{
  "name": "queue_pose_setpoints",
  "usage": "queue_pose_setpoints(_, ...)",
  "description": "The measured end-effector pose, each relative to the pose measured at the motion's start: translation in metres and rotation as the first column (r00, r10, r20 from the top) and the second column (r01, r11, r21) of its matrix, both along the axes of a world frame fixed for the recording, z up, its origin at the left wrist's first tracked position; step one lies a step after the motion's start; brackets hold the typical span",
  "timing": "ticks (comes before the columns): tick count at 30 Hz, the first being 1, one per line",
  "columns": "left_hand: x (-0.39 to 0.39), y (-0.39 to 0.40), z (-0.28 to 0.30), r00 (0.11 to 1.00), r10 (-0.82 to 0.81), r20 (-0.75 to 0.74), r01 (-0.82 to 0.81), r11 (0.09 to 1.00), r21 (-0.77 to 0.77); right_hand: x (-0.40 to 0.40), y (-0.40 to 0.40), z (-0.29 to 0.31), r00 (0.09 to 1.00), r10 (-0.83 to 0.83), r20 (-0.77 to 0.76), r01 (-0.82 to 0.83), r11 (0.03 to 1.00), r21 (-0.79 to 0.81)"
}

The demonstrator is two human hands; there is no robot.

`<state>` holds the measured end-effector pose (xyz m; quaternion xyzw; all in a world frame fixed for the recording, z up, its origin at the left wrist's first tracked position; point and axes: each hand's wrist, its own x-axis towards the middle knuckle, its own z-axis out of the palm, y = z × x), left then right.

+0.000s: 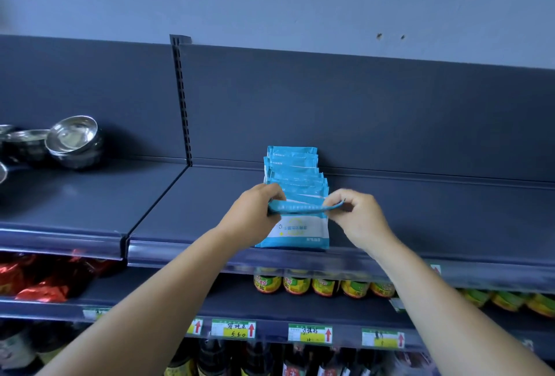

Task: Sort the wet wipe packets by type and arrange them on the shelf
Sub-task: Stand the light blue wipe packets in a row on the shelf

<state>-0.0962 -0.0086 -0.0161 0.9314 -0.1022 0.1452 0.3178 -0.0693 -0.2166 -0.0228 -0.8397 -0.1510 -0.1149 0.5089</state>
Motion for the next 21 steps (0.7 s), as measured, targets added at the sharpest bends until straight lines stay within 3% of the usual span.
queue_pose_setpoints(3,-0.003,0.013,-0.011,0.988,-0.066,-0.141,0.109,0.94,0.322,-0.002,-0.003,-0.012,0.999,0.029,-0.014,-0.032,0.929,-0.369)
queue_pose_setpoints(5,-0.005,0.021,-0.018,0.973,-0.081,-0.215,0.161,0.907,0.388,-0.005,-0.006,-0.013,0.994,0.036,-0.1,-0.079,0.882,-0.465)
queue_pose_setpoints(8,-0.008,0.022,-0.019,0.977,-0.1,-0.187,0.157,0.933,0.323,-0.007,-0.009,-0.006,0.96,0.069,-0.271,-0.184,0.886,-0.426)
queue_pose_setpoints(10,-0.009,0.018,-0.019,0.982,-0.078,-0.171,0.126,0.948,0.292,-0.008,-0.007,-0.001,0.948,0.101,-0.303,-0.239,0.853,-0.464)
queue_pose_setpoints(13,-0.008,0.011,-0.022,0.973,-0.024,-0.231,0.085,0.962,0.259,-0.004,0.0,-0.008,0.967,0.043,-0.25,-0.178,0.815,-0.552)
queue_pose_setpoints(17,0.003,0.006,-0.022,0.966,-0.009,-0.26,0.039,0.993,0.114,0.002,0.012,-0.016,0.989,-0.058,-0.137,-0.013,0.883,-0.47)
queue_pose_setpoints(21,0.015,0.003,-0.019,0.949,0.017,-0.316,-0.033,0.998,-0.045,0.01,0.025,-0.016,0.989,-0.127,-0.077,0.078,0.886,-0.456)
